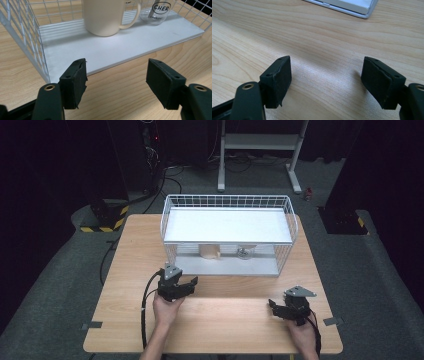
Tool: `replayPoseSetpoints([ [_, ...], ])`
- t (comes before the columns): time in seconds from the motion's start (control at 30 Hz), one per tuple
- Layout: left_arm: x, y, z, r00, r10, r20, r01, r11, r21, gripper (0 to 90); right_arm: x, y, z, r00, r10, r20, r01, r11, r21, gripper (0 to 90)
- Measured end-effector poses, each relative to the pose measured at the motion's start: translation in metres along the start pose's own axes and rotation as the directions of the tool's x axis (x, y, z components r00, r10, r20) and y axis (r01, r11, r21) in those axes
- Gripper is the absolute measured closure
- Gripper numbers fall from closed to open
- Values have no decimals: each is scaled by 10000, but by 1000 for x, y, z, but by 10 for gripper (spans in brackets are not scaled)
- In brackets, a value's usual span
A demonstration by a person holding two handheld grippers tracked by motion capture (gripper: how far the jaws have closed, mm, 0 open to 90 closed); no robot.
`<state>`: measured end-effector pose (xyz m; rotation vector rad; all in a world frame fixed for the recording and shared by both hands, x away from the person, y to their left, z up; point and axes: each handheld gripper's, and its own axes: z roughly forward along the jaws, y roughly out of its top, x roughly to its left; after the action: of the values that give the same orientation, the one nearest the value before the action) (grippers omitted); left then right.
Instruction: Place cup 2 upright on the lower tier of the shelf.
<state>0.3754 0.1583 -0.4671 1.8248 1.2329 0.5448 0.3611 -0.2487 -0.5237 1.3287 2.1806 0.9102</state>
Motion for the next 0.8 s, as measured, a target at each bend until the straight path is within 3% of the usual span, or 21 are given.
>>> replayPoseSetpoints([
  [0.8,-2,-15,-16,9997,-213,95,214,9997,-103,321,0,0,0,10000,36,1,-36,10000,14,243],
])
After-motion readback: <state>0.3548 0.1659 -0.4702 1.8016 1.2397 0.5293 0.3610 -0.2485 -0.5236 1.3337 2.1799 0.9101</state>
